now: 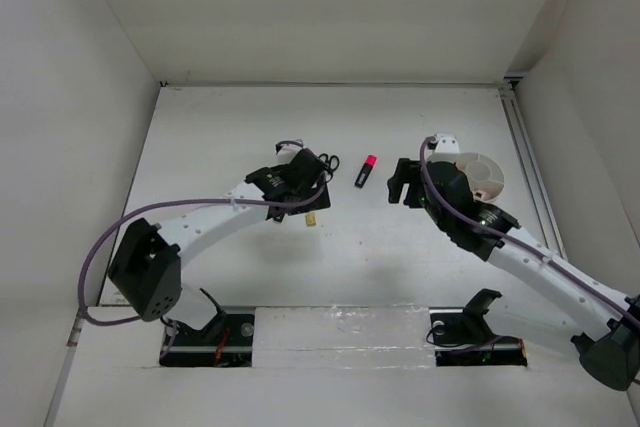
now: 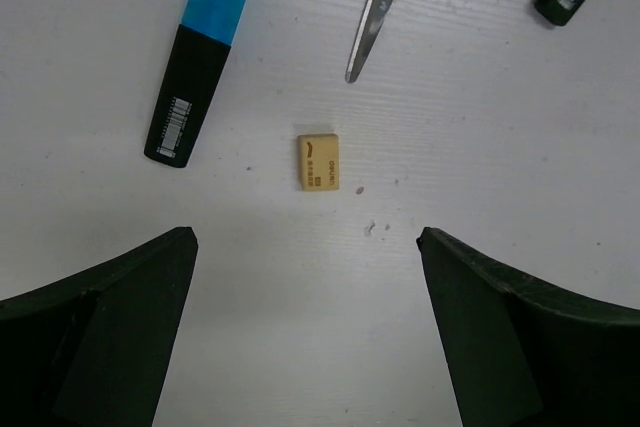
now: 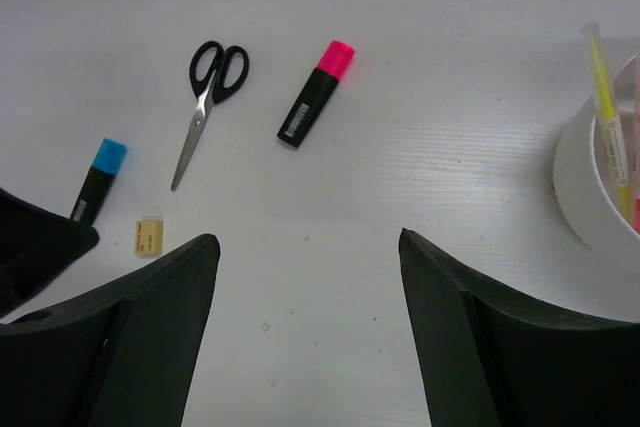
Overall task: Sort the stationery into containers
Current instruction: Pick up the stationery from the center of the board.
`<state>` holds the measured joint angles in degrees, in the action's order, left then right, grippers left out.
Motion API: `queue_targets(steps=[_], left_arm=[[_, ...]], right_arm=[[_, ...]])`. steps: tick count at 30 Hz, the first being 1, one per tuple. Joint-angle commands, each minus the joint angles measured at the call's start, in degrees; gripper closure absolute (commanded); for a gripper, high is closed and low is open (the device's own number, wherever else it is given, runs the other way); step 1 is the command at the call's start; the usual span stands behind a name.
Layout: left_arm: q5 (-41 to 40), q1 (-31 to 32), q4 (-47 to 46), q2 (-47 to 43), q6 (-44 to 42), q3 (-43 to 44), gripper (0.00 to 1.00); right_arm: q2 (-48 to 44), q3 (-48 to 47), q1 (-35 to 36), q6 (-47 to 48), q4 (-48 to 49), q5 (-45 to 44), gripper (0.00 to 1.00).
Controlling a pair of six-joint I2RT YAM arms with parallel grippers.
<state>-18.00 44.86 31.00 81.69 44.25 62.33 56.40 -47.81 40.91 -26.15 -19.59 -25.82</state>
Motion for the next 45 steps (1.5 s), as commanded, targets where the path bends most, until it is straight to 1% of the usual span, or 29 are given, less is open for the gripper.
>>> queue_targets(steps=[1,2,3,5,9,13,14,16,17,18,21,22,28,30,32,34,35,36,38,40,42,43,44,45], left_arm=[[0.07,-0.21,0.29,3.98,2.41,1.57,0.10],[0.07,0.48,-0.41,5.05,2.42,1.57,0.13],[0.07,0.49,-0.42,5.93,3.03,1.57,0.13],[0.07,1.80,-1.03,9.25,3.74,1.57,0.19],[-0.45,2.34,-1.74,15.68,4.27,4.03,0.34],[-1.07,2.34,-1.21,18.94,5.32,5.78,0.39],[-1.68,2.34,-1.21,18.94,5.32,5.79,0.44],[-1.69,2.34,-0.69,20.52,5.32,5.79,0.48],[-1.69,2.34,-0.68,20.53,5.84,5.79,0.48],[-1.69,1.73,-0.68,21.14,5.85,5.79,0.57],[-1.17,1.72,-0.68,21.76,5.85,5.79,0.66],[-1.16,1.72,-0.68,21.76,5.85,5.79,0.68],[-0.63,1.20,-2.52,23.69,5.85,3.86,0.68],[0.50,1.19,-3.58,23.69,5.32,2.37,0.73],[1.21,-0.12,-4.98,23.69,4.62,1.49,0.81],[1.74,-0.13,-5.51,23.69,4.62,0.69,0.90],[2.26,-0.13,-5.52,23.69,3.49,0.69,1.00],[2.27,-0.13,-6.21,23.69,2.95,0.69,1.00],[3.49,-0.13,-7.52,23.16,1.56,0.69,1.00],[4.73,1.19,-9.72,20.01,-1.95,0.08,1.00],[3.86,2.77,-12.45,16.85,-3.55,0.08,1.00],[3.15,4.69,-13.94,12.57,-4.51,-1.66,1.00],[3.15,5.75,-17.87,10.18,-7.31,-2.55,1.00],[3.15,6.72,-20.00,7.72,-8.99,-3.43,1.00]], right_arm=[[-3.40,-1.84,0.32,-1.09,-1.05,-3.44,0.22],[-4.01,-1.85,0.32,-1.09,-1.06,-3.97,0.22],[-4.72,-1.85,0.32,-0.57,-1.58,-3.97,0.22],[-7.00,-1.85,0.32,0.05,-1.59,-3.97,0.22],[-9.47,-1.32,-0.73,1.37,-1.59,-2.13,0.22],[-10.79,-0.79,-0.74,2.42,-1.59,-1.42,0.22],[-11.31,-0.27,-1.26,2.42,-1.59,-0.81,0.22],[-11.31,-0.26,-1.27,2.42,-1.59,-0.20,0.22],[-11.84,0.34,-1.27,2.42,-1.59,-0.19,0.22],[-11.84,0.35,-1.27,2.42,-1.59,0.42,0.22],[-12.37,0.88,-1.27,2.42,-1.59,0.42,0.22],[-12.37,0.88,-1.27,2.42,-1.59,0.95,0.22],[-12.37,0.36,-1.27,2.95,-1.06,1.47,0.22],[-12.37,0.35,-1.27,2.95,-1.06,1.48,0.22],[-12.37,0.35,-1.27,2.95,-1.06,1.48,0.22],[-12.37,0.35,-1.27,2.95,-1.06,2.01,0.22],[-12.37,0.35,-1.27,2.95,-1.06,2.01,0.22],[-12.37,0.35,-1.27,2.95,-1.06,2.01,0.22],[-12.37,-0.17,-1.79,2.95,-0.54,4.37,0.22],[-12.37,-0.18,-3.54,4.61,0.08,7.18,0.22],[-11.85,-1.23,-7.14,5.15,0.08,13.50,0.22],[-11.84,-1.23,-8.55,5.93,0.61,16.22,0.22],[-11.84,-1.23,-11.52,6.72,1.31,22.86,0.22],[-11.84,-1.93,-12.94,6.73,1.31,26.14,0.22]])
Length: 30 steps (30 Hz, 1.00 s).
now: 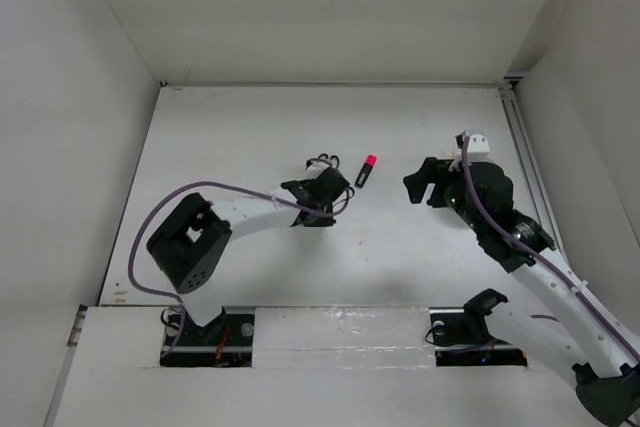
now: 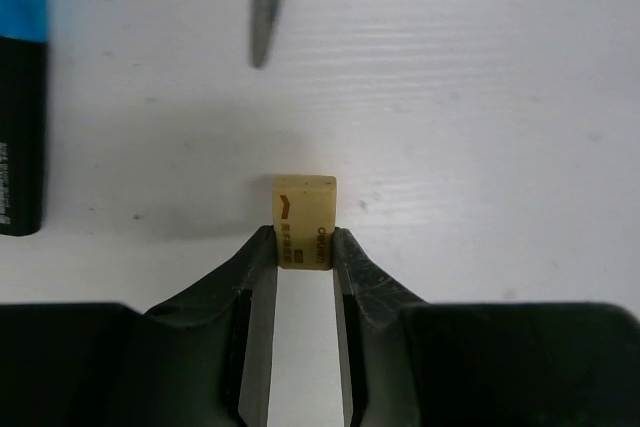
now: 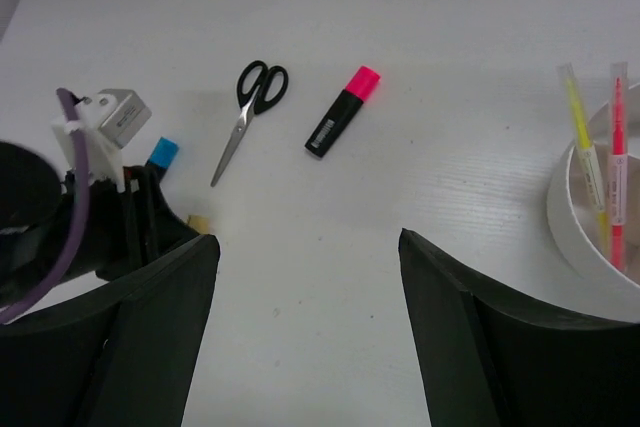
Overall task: Sort the stationery into containers
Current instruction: Pick up the stationery from the center of the board, then place the stationery in the storage box.
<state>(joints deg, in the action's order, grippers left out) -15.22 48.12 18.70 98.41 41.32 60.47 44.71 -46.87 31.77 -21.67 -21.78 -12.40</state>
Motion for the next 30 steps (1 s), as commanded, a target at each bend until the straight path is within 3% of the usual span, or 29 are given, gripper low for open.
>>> queue_targets(steps=[1,6,13,22,26,30], left_arm=[[0.37,6.00,-9.97,-11.29,-7.90,-3.58,1.00],[-1.74,13.57,-27.01,-24.92,-21.00,-11.33,1.00],[3.45,16.91,-36.62,-33.01,-31.47,-17.31,1.00],[-9.29,27.37,-35.22,-29.42,-39.38,-14.41,1.00],[-20.86,32.37,-38.12,-27.32,-42.72,-14.41,1.00],[-22.22,32.92,-38.39,-25.37,-43.86,-12.83,1.00]], right_arm=[[-0.15,-2.87,-5.12,2.25,3.50,15.71,0.22],[0.37,-5.25,-8.82,2.77,0.96,28.46,0.22],[1.08,-7.18,-8.83,2.77,-5.55,36.03,0.28],[1.78,-7.19,-7.69,0.76,-7.66,40.18,0.36],[2.84,-6.13,-6.64,0.14,-5.56,41.22,0.41],[2.84,-4.81,-4.35,-0.65,-4.76,41.94,0.42]])
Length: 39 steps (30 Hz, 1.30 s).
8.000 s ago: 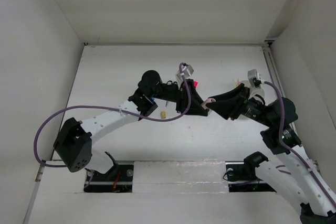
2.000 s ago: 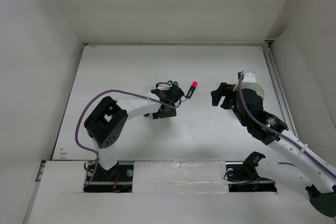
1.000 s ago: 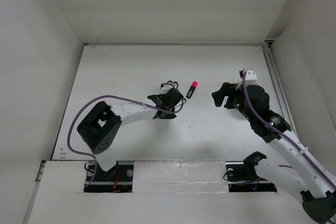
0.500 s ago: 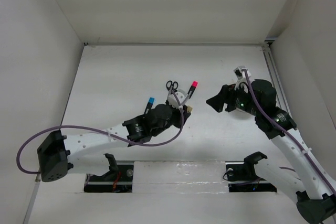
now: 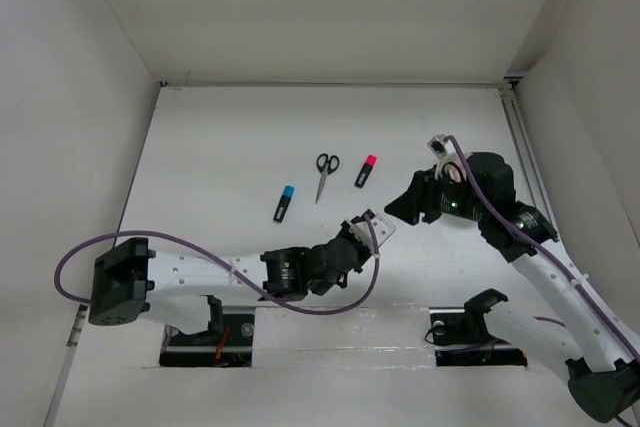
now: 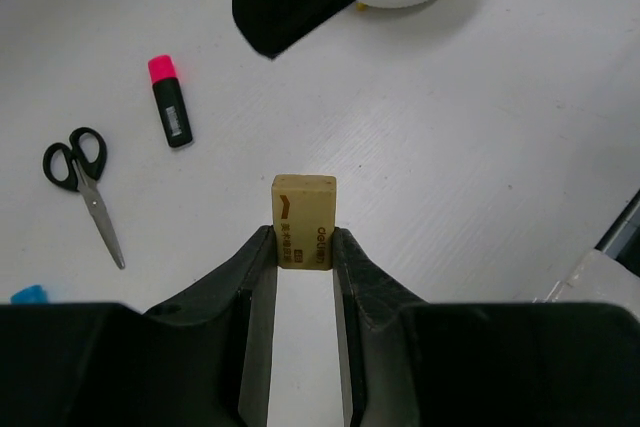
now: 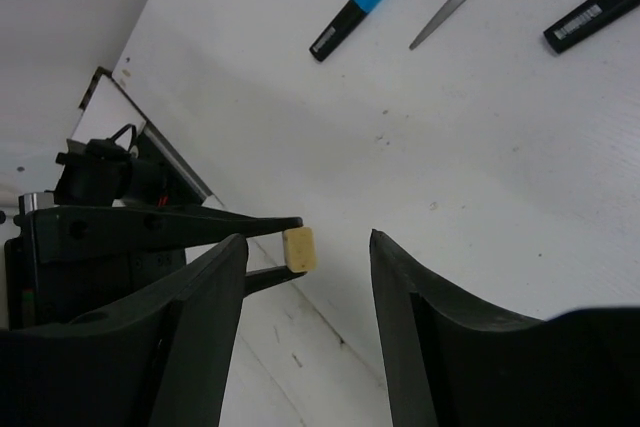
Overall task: Sort the stationery into containers
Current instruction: Place the stationery in the storage box.
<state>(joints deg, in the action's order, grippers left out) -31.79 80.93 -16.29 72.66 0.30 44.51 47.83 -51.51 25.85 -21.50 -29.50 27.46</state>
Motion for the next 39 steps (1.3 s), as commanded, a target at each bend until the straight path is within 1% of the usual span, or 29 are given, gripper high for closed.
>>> queue_targets(steps=[1,4,8,12,18,21,22,23,25,26,28,29,30,33,34,35,36,37,38,39], left_arm=[[-5.65,0.11,-3.92,0.37,-2.84,3.13,1.00],[-4.95,0.11,-5.06,-0.15,-3.37,3.13,1.00],[-3.81,0.11,-5.06,-1.38,-3.90,3.13,1.00],[-1.44,0.11,-5.06,-2.43,-3.90,4.26,1.00],[1.29,0.11,-4.54,-3.49,-3.90,5.32,1.00],[2.17,0.11,-4.54,-4.11,-3.90,5.32,1.00],[2.17,0.11,-4.54,-4.11,-3.90,5.32,1.00],[2.69,0.11,-4.54,-4.11,-3.90,4.80,1.00],[2.70,0.11,-5.06,-4.64,-3.90,4.79,1.00],[2.09,0.11,-5.06,-4.64,-3.90,4.79,1.00],[1.29,0.11,-5.59,-4.64,-3.90,4.27,1.00],[0.42,0.11,-5.59,-4.64,-3.90,4.27,1.00],[-0.11,0.11,-5.59,-4.64,-3.90,4.27,1.00],[-2.83,0.11,-5.59,-3.32,-3.90,4.27,1.00],[-3.97,0.11,-4.81,-2.45,-3.38,5.05,0.92],[-3.98,0.11,-4.80,-2.44,-3.37,5.84,0.49],[-4.85,0.11,-2.80,-1.57,-1.72,5.85,0.25],[-4.86,0.11,-2.08,-1.56,-0.92,6.63,0.14],[-4.86,0.11,-1.12,-1.56,-0.13,7.16,0.04],[-4.86,0.11,0.28,-1.56,0.49,7.17,0.00]], right_arm=[[0.24,0.44,2.36,-0.83,2.95,2.07,0.42],[0.24,1.75,3.77,-0.83,4.27,4.00,0.42],[0.77,2.37,4.39,-0.30,4.27,4.00,0.42],[0.77,5.00,4.39,-0.30,7.16,6.98,0.42],[1.30,6.24,4.91,-1.44,11.21,7.69,0.42],[1.91,6.24,4.92,-1.44,11.74,8.83,0.48],[1.91,6.24,4.92,-2.05,12.61,9.62,0.59],[1.91,6.76,4.92,-2.06,13.23,10.24,0.66],[1.91,6.77,4.92,-3.37,14.72,11.02,0.72],[1.91,7.38,4.92,-3.38,14.73,11.03,0.80],[1.91,7.38,4.92,-3.38,14.03,11.03,0.87],[1.91,7.38,4.92,-3.38,14.03,11.03,0.95],[1.91,6.86,4.92,-3.38,13.16,11.03,0.99],[1.91,6.24,4.92,-2.23,11.83,9.46,1.00],[1.30,6.24,4.92,-1.71,11.31,8.67,1.00],[1.30,5.63,4.92,-1.71,11.30,6.40,1.00],[0.77,5.63,4.92,-0.84,11.82,4.90,1.00],[0.77,5.10,4.92,-0.22,11.83,3.40,1.00],[1.64,5.10,4.92,2.31,11.83,2.43,1.00],[2.26,4.06,3.61,4.08,11.83,0.42,1.00]])
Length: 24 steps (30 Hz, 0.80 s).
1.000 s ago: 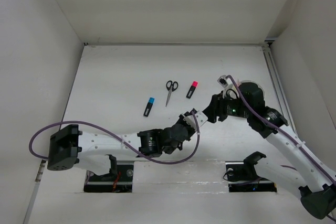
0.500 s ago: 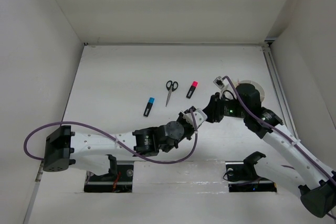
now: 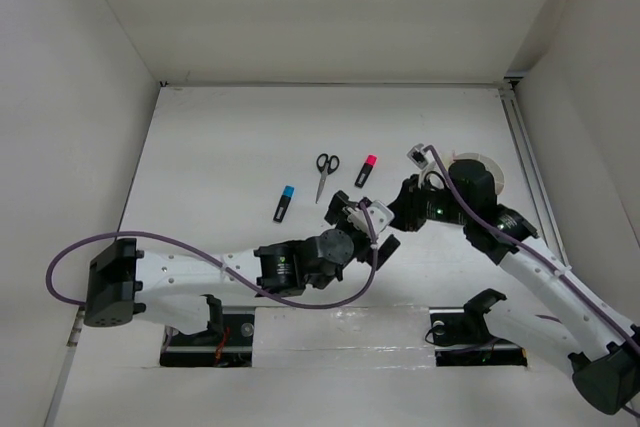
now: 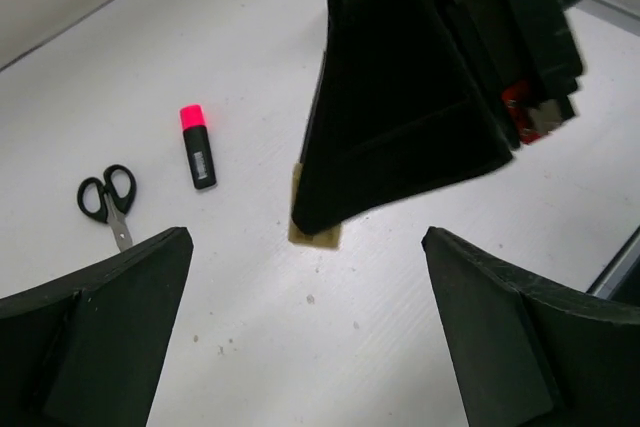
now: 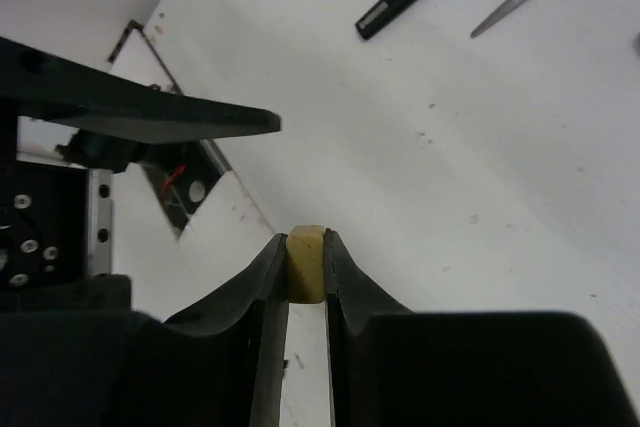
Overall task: Sort the stationery into containers
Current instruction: Place the stationery in the storage box.
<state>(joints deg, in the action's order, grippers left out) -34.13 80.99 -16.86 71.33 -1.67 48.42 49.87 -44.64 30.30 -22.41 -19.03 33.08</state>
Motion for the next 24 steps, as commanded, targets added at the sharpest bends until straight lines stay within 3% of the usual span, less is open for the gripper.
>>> queue_targets(steps=[1,4,6,11,17,24], left_arm=[[-1.82,0.04,1.74,-0.23,3.42,3.26,0.00],[0.11,0.04,5.59,-3.12,8.78,3.26,0.00],[0.73,0.04,7.89,-5.48,13.94,2.73,0.00],[-2.43,0.04,24.99,-7.34,28.99,7.55,0.00],[-5.68,0.04,37.59,-10.24,38.67,10.46,0.00],[-2.70,-2.50,36.64,-14.29,41.31,3.53,0.00]], right_arm=[[1.80,-4.47,-1.73,6.75,1.36,-6.35,1.00],[4.44,-7.29,-8.29,14.23,-0.48,-9.88,1.00],[6.11,-8.70,-12.88,17.91,1.78,-7.43,1.00],[9.20,-11.34,-28.16,23.64,5.21,1.35,1.00],[13.67,-17.22,-34.51,34.70,1.19,-8.11,1.00],[14.38,-18.55,-40.85,40.07,0.22,-12.24,1.00]])
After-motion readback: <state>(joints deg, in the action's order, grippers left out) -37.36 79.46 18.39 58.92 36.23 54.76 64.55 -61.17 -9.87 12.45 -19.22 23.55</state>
